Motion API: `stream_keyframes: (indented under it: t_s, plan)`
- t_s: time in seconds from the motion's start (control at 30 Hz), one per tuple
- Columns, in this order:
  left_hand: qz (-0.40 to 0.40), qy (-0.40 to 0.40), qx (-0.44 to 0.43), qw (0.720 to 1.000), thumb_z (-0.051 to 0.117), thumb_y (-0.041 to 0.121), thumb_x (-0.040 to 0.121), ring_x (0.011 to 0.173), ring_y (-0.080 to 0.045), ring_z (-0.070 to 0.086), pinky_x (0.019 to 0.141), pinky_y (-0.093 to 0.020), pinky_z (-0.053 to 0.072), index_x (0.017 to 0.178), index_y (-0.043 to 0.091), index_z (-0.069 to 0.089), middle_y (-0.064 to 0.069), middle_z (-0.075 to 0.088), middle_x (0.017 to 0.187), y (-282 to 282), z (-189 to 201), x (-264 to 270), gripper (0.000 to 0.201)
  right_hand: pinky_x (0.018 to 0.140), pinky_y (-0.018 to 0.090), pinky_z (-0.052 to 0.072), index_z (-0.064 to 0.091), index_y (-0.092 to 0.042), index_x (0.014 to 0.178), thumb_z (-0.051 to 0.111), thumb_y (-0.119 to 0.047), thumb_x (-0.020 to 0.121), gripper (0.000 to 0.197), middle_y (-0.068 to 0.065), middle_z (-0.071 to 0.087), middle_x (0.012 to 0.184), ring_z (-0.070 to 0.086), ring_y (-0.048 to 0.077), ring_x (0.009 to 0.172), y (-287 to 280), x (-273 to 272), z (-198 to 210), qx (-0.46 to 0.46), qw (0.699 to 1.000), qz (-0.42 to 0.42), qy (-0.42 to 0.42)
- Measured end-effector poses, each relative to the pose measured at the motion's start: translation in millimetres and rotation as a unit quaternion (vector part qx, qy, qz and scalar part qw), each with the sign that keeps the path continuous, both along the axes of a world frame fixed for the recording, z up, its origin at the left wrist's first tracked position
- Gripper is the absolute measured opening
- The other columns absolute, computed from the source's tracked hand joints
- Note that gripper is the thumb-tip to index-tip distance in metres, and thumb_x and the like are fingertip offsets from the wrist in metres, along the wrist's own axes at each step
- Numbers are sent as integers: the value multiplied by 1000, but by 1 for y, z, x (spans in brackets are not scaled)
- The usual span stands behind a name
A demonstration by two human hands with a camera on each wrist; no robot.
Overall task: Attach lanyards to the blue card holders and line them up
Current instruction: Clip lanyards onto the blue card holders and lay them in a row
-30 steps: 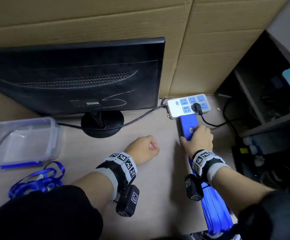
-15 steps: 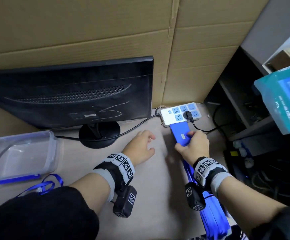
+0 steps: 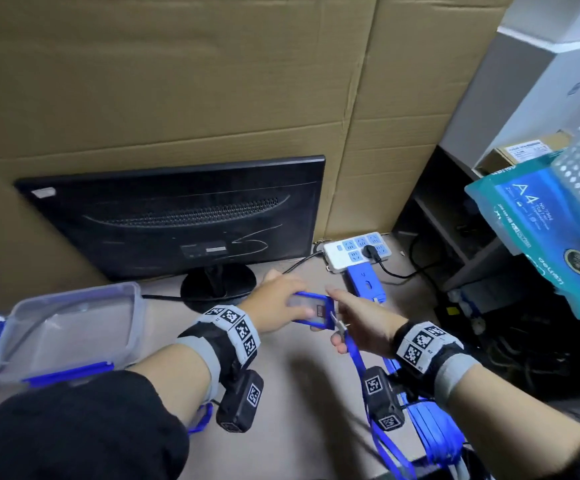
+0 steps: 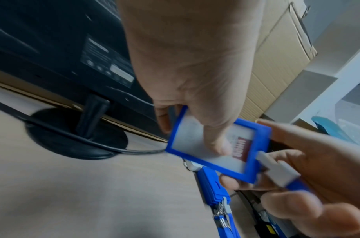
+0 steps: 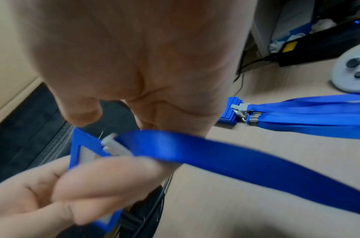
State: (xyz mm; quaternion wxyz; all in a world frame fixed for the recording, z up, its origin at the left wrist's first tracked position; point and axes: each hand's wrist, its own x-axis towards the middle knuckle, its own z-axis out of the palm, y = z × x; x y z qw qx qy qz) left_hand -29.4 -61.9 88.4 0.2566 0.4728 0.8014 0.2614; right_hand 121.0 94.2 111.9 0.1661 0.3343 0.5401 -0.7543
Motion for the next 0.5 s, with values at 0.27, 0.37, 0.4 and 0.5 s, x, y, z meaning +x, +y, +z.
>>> stream_keyframes:
  t_s: [0.27, 0.37, 0.4, 0.5]
  plan:
    - [78, -34, -48, 995, 69, 27, 94, 100, -18, 52, 80, -28, 40, 109, 29, 64, 14, 58, 87, -86, 13, -25, 16, 50, 20, 41, 74, -5, 105, 62, -8, 101, 13, 7, 76, 86, 54, 11, 56, -55, -23, -10, 171, 978, 53, 104]
    - [105, -68, -13, 992, 70, 36, 94, 98, -17, 61, 80, -25, 43, 106, 27, 69, 9, 68, 94, -98, 20, -26, 15, 58, 20, 52, 70, 5, 109, 58, -2, 102, 16, 12, 75, 87, 62, 11, 60, -72, -33, -9, 143, 982, 35, 119]
    - [116, -75, 0, 990, 71, 39, 94, 93, -16, 63, 76, -22, 44, 99, 24, 69, 5, 70, 95, -101, 22, -26, 16, 59, 21, 54, 69, 7, 107, 60, -2, 101, 14, 14, 75, 87, 63, 12, 60, -76, -36, -9, 137, 983, 29, 122]
    - [128, -66, 18, 989, 71, 38, 95, 86, -16, 63, 69, -17, 42, 94, 17, 70, 3, 70, 91, -110, 25, -28, 21, 59, 22, 55, 70, 3, 100, 65, -2, 98, 8, 15, 75, 84, 63, 13, 60, -84, -41, -5, 129, 983, 16, 129]
